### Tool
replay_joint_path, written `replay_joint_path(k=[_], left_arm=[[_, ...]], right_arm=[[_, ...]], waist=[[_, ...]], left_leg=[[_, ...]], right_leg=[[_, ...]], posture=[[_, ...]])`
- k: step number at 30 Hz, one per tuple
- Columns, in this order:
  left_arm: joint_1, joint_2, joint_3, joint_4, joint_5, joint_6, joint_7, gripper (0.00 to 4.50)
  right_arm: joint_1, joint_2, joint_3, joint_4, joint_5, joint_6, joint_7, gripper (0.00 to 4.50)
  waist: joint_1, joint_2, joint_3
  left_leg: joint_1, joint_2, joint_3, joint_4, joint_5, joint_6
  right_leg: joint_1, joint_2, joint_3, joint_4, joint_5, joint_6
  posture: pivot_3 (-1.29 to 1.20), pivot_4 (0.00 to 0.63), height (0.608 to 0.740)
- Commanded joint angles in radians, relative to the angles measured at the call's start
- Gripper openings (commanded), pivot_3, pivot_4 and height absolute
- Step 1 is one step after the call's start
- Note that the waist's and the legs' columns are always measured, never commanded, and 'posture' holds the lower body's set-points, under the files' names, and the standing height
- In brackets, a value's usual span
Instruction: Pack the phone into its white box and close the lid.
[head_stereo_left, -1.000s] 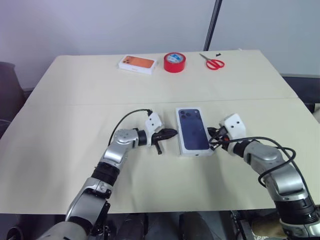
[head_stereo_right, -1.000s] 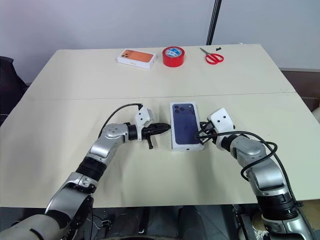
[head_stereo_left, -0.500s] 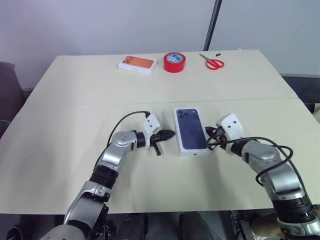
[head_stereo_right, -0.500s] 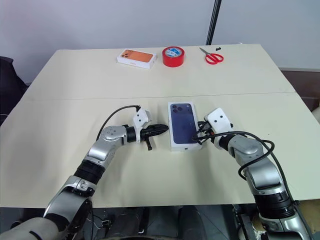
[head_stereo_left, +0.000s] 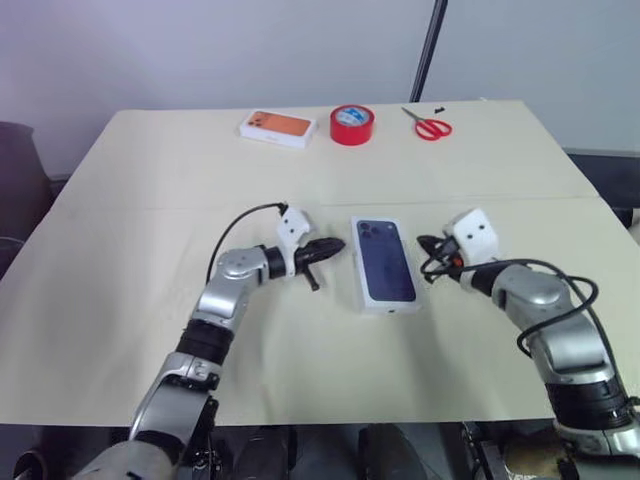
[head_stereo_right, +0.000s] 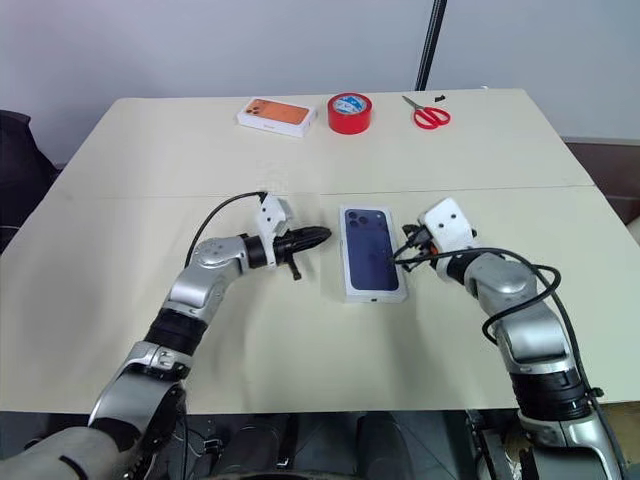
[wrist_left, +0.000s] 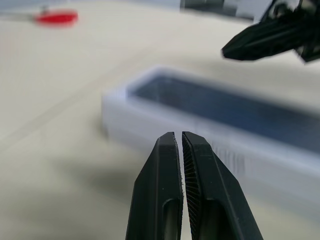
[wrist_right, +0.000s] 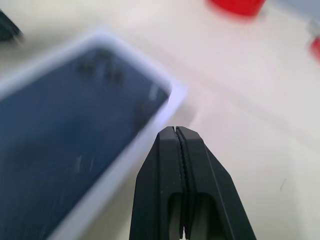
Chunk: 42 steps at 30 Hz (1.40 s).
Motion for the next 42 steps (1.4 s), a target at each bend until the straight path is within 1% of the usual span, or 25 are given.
replay_joint_path(k=[1, 3, 6, 8, 10, 11, 13, 15, 17, 18, 19, 20, 22, 25, 26, 29, 32, 34, 37, 40, 42], left_arm=[[-0.086, -0.056, -0.016, 0.062, 0.030, -0.078, 0.037, 0.26], [-0.120, -0.080, -0.037, 0.132, 0.062, -0.101, 0.050, 0.26], [-0.152, -0.104, -0.057, 0.248, 0.097, -0.072, 0.068, 0.26], [-0.129, -0.084, -0.114, 0.308, 0.150, -0.050, 0.024, 0.26], [-0.101, -0.056, -0.155, 0.327, 0.196, -0.055, 0.006, 0.26], [-0.093, -0.049, -0.148, 0.321, 0.191, -0.039, 0.002, 0.26], [-0.083, -0.037, -0.129, 0.311, 0.171, -0.023, -0.001, 0.26], [-0.087, -0.042, -0.082, 0.303, 0.110, 0.050, -0.028, 0.26], [-0.091, -0.040, -0.051, 0.285, 0.069, 0.106, -0.059, 0.26], [-0.094, -0.038, -0.037, 0.269, 0.050, 0.133, -0.072, 0.79], [-0.095, -0.034, -0.024, 0.252, 0.043, 0.118, -0.069, 1.10], [-0.097, -0.027, -0.012, 0.234, 0.040, 0.103, -0.061, 1.57], [-0.097, 0.005, 0.018, 0.182, 0.016, 0.105, -0.068, 2.55], [-0.068, 0.064, 0.059, 0.089, -0.041, 0.129, -0.118, 4.15], [-0.050, 0.082, 0.088, 0.056, -0.082, 0.153, -0.138, 4.49], [0.009, 0.127, 0.186, -0.005, -0.166, 0.243, -0.106, 4.49], [0.064, 0.181, 0.222, -0.076, -0.182, 0.319, -0.063, 4.49], [0.121, 0.234, 0.231, -0.126, -0.169, 0.295, -0.067, 4.49], [0.202, 0.302, 0.254, -0.171, -0.217, 0.301, -0.139, 4.49], [0.284, 0.351, 0.270, -0.210, -0.213, 0.280, -0.142, 4.49], [0.317, 0.391, 0.294, -0.235, -0.220, 0.305, -0.132, 4.49]], right_arm=[[0.001, 0.003, 0.015, -0.049, 0.023, -0.027, 0.047, 0.04], [0.026, -0.016, 0.051, -0.056, 0.007, -0.041, 0.086, 0.04], [0.087, -0.068, 0.116, -0.076, -0.031, -0.082, 0.156, 0.04], [0.133, -0.074, 0.112, -0.073, -0.023, -0.081, 0.166, 0.04], [0.172, -0.110, 0.131, -0.060, -0.063, -0.101, 0.181, 0.04], [0.184, -0.127, 0.137, -0.056, -0.085, -0.119, 0.185, 0.04], [0.187, -0.127, 0.125, -0.056, -0.080, -0.115, 0.179, 0.04], [0.171, -0.105, 0.106, -0.057, -0.035, -0.083, 0.183, 0.04], [0.151, -0.082, 0.087, -0.057, 0.018, -0.044, 0.197, 0.04], [0.142, -0.070, 0.073, -0.060, 0.046, -0.029, 0.204, 0.59], [0.132, -0.061, 0.063, -0.061, 0.056, -0.025, 0.201, 0.95], [0.120, -0.053, 0.051, -0.059, 0.058, -0.029, 0.193, 1.38], [0.090, -0.030, 0.003, -0.057, 0.103, -0.008, 0.179, 2.45], [0.065, -0.021, -0.045, -0.051, 0.135, -0.007, 0.169, 4.01], [0.060, -0.018, -0.062, -0.048, 0.147, -0.006, 0.167, 4.46], [0.060, 0.000, -0.102, -0.040, 0.174, -0.033, 0.164, 4.46], [0.087, 0.008, -0.127, -0.072, 0.225, -0.026, 0.185, 4.46], [0.135, -0.004, -0.122, -0.105, 0.241, -0.031, 0.215, 4.46], [0.218, -0.010, -0.128, -0.155, 0.273, -0.031, 0.246, 4.46], [0.333, -0.056, -0.141, -0.172, 0.259, -0.081, 0.317, 4.46], [0.364, -0.082, -0.177, -0.151, 0.262, -0.098, 0.334, 4.46]], waist=[[0.001, 0.000, 0.000], [0.000, 0.000, 0.000], [-0.005, 0.000, 0.000], [-0.011, 0.000, 0.000], [-0.009, 0.000, -0.001], [-0.008, 0.000, -0.001], [-0.007, -0.003, -0.003], [-0.007, -0.003, -0.003], [-0.008, -0.003, -0.003], [-0.009, -0.003, -0.003], [-0.008, -0.003, -0.003], [-0.008, -0.003, -0.003], [-0.010, -0.003, -0.003], [-0.008, -0.003, -0.002], [-0.006, -0.003, -0.002], [-0.003, -0.003, -0.002], [-0.003, -0.003, -0.002], [-0.003, -0.003, -0.002], [-0.002, -0.003, -0.002], [-0.001, -0.003, -0.002], [0.000, -0.003, -0.002]], left_leg=[[0.000, 0.000, 0.000, 0.000, 0.000, 0.000], [0.000, 0.000, 0.000, 0.000, 0.000, 0.000], [0.000, 0.000, 0.001, 0.000, 0.000, 0.000], [0.000, 0.000, 0.001, -0.001, 0.000, 0.000], [0.001, 0.000, 0.001, -0.001, 0.000, 0.000], [0.003, 0.000, 0.001, -0.001, 0.000, 0.000], [0.008, 0.000, 0.001, -0.002, 0.000, 0.000], [0.016, 0.001, 0.000, -0.004, -0.001, 0.001], [0.017, 0.001, 0.000, -0.004, -0.001, 0.001], [0.017, 0.001, 0.000, -0.004, -0.001, 0.001], [0.017, 0.001, 0.000, -0.004, -0.001, 0.001], [0.017, 0.001, 0.000, -0.004, -0.001, 0.001], [0.016, 0.001, 0.000, -0.004, -0.001, 0.001], [0.015, 0.001, 0.000, -0.005, -0.001, 0.001], [0.014, 0.001, 0.000, -0.005, -0.001, 0.001], [0.013, 0.002, -0.001, -0.005, -0.001, 0.001], [0.013, 0.002, -0.001, -0.005, -0.001, 0.001], [0.013, 0.002, -0.001, -0.005, -0.001, 0.001], [0.013, 0.002, -0.001, -0.005, -0.001, 0.001], [0.014, 0.002, -0.001, -0.005, -0.001, 0.001], [0.014, 0.002, -0.001, -0.005, -0.001, 0.001]], right_leg=[[0.000, 0.000, 0.000, 0.000, 0.000, 0.000], [0.000, 0.000, 0.000, 0.000, 0.000, 0.000], [0.000, 0.000, 0.000, 0.000, 0.000, 0.000], [-0.001, 0.000, 0.000, 0.001, 0.000, 0.000], [0.000, 0.001, 0.000, 0.001, 0.000, 0.000], [0.001, 0.001, 0.000, 0.001, 0.000, 0.000], [0.008, 0.001, 0.000, -0.001, 0.000, 0.000], [0.016, 0.001, 0.000, -0.005, 0.000, 0.000], [0.017, 0.001, 0.000, -0.005, 0.000, 0.000], [0.017, 0.001, 0.000, -0.005, 0.000, 0.000], [0.017, 0.001, 0.000, -0.005, 0.000, 0.000], [0.016, 0.001, 0.000, -0.005, 0.000, 0.000], [0.016, 0.001, 0.000, -0.005, 0.000, 0.000], [0.014, 0.001, 0.000, -0.005, 0.000, 0.000], [0.013, 0.001, 0.000, -0.005, 0.000, 0.000], [0.013, 0.001, 0.000, -0.006, 0.000, 0.000], [0.013, 0.001, 0.000, -0.007, 0.000, 0.000], [0.013, 0.001, 0.000, -0.007, 0.000, 0.000], [0.013, 0.001, 0.000, -0.007, 0.000, 0.000], [0.014, 0.001, 0.001, -0.007, 0.000, 0.000], [0.014, 0.000, 0.001, -0.008, 0.000, 0.000]], posture=[[0.00, 0.150, 0.740], [0.00, 0.150, 0.740], [0.00, 0.150, 0.740], [0.00, 0.150, 0.740], [0.00, 0.150, 0.740], [0.00, 0.150, 0.740], [0.00, 0.150, 0.740], [0.00, 0.150, 0.740], [0.00, 0.150, 0.740], [0.00, 0.150, 0.740], [0.00, 0.150, 0.740], [0.00, 0.150, 0.740], [0.00, 0.150, 0.740], [0.00, 0.150, 0.740], [0.00, 0.150, 0.740], [0.00, 0.150, 0.740], [0.00, 0.150, 0.740], [0.00, 0.150, 0.740], [0.00, 0.150, 0.740], [0.00, 0.150, 0.740], [0.00, 0.150, 0.740]])
